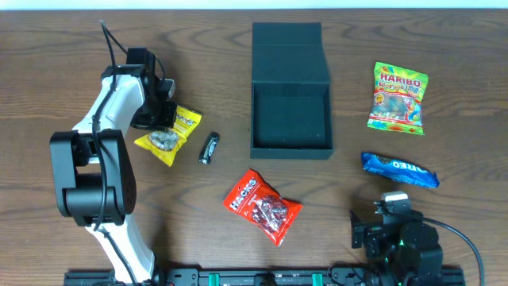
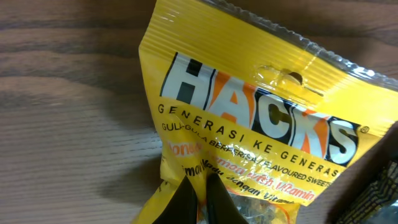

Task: Pack container
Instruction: 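Close the left gripper on the yellow bag's top and lift it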

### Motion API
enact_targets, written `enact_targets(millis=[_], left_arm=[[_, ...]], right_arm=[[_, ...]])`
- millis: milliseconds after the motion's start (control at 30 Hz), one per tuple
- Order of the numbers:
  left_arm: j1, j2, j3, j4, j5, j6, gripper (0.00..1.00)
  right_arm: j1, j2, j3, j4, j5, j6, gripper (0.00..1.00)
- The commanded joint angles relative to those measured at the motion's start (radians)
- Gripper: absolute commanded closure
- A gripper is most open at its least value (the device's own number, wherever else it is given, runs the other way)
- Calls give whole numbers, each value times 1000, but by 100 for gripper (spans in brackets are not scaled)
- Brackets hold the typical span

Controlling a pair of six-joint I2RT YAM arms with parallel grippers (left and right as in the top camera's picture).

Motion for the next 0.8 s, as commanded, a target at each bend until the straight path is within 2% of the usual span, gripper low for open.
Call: enact_targets(millis=[0,167,567,767], left_arm=[[1,19,0,-2,78,-23,94],[1,-2,2,-5,169,-23,94],[0,-275,2,-12,165,-53,94],[0,-341,2,-29,163,-63,94]], right_arm=[[-4,-5,-6,-5,-7,-11,1],[-4,-5,-6,-5,-7,-11,1],[-4,-5,-6,-5,-7,-11,1],[-4,-5,-6,-5,-7,-11,1]])
